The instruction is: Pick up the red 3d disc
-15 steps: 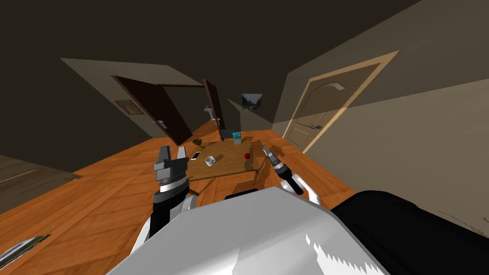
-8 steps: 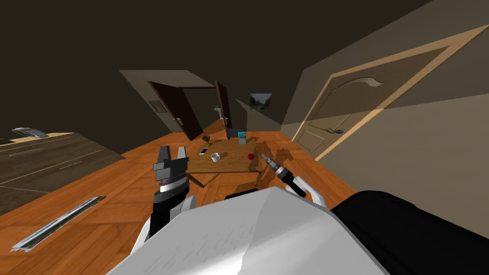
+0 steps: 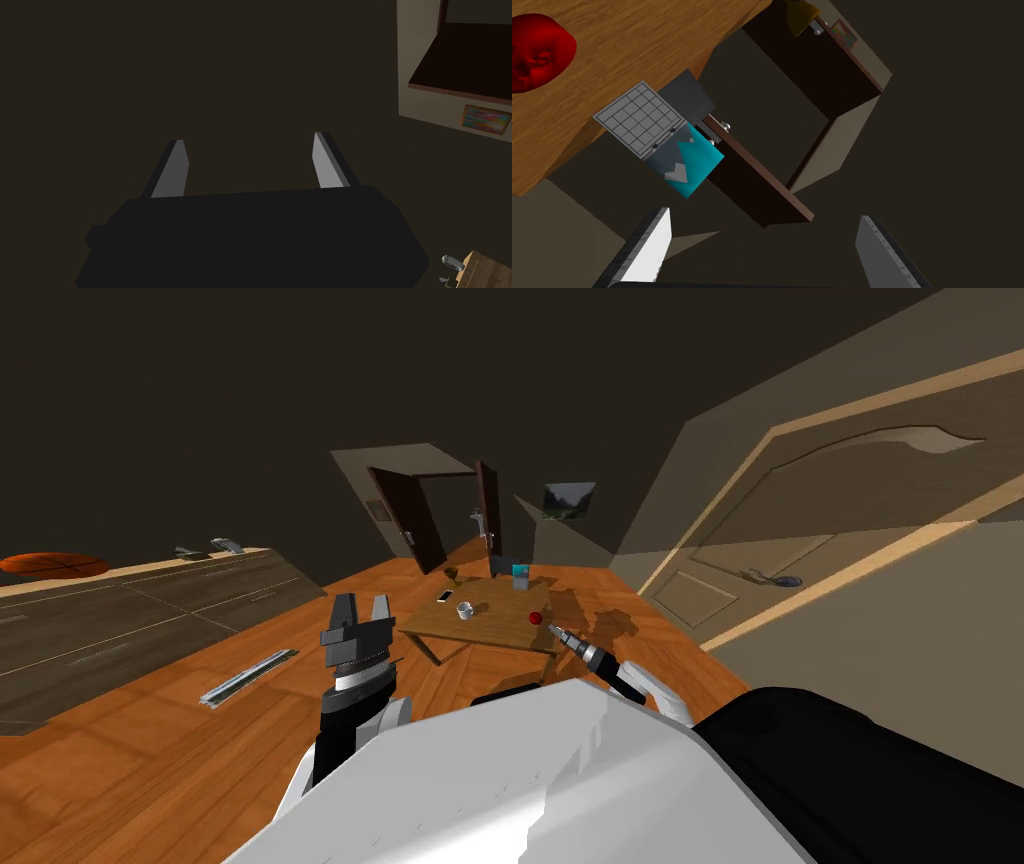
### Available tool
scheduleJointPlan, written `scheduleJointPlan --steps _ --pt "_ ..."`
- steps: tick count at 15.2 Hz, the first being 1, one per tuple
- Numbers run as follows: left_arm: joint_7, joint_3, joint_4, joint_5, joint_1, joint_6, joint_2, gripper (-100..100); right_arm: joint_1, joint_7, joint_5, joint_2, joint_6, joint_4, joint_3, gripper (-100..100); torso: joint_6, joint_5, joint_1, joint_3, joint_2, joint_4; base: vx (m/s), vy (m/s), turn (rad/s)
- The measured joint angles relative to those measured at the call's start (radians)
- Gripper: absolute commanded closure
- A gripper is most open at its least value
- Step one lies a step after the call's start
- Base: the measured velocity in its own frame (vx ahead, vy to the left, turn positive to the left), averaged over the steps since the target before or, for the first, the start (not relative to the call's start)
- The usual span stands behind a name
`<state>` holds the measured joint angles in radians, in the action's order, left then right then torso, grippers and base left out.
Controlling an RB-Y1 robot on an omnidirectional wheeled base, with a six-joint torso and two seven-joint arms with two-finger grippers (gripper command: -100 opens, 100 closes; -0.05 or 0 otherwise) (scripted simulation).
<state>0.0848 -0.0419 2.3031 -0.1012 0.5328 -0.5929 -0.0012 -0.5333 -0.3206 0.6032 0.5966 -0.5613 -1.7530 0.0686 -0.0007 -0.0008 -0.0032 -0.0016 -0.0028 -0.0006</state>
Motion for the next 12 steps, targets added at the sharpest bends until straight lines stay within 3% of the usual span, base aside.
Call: scheduleJointPlan --steps 12 --pt "0.000 0.000 0.000 0.000 0.000 0.000 0.000 0 -0.008 -0.134 0.236 0.111 -0.011 0.203 0.053 -100 -0.001 0.000 0.002 0.000 0.000 0.000 -0.005 -0.015 0.329"
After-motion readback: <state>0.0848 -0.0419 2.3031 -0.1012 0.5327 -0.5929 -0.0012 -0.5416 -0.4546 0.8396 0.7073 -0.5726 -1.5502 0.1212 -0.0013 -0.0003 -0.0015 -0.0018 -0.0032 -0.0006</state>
